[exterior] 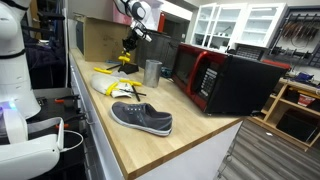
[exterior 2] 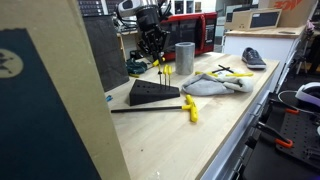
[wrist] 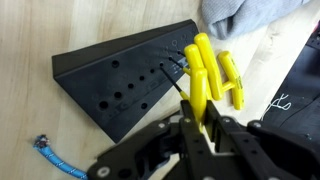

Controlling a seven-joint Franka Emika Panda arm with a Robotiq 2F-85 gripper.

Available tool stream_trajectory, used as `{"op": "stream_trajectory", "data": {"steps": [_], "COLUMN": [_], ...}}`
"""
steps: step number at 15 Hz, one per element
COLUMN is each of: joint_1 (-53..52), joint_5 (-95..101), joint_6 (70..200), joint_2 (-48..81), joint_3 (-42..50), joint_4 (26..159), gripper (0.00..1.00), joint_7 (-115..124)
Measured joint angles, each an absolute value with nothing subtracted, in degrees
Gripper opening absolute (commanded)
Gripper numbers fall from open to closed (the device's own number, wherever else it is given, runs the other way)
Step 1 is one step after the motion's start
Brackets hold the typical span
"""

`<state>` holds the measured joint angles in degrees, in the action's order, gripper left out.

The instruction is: Put the thing into the cylinder then on the stand

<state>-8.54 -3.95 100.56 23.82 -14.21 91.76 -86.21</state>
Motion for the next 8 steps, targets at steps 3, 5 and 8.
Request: {"op": "stream_trajectory", "data": {"steps": [3,5,8], "joint_1": [-8.5,-8.5,-8.5], "joint_5": [-3.9,-3.8,-3.7], "joint_6": [100.6,100.6,100.6], "joint_2": [23.8,23.8,23.8], "joint_3": [-14.2,-14.1,-13.8], "joint_4": [91.8,91.8,92.0], "gripper": [0.04,0.04,0.04], "joint_7": [-86.2,-86.2,-86.2]}}
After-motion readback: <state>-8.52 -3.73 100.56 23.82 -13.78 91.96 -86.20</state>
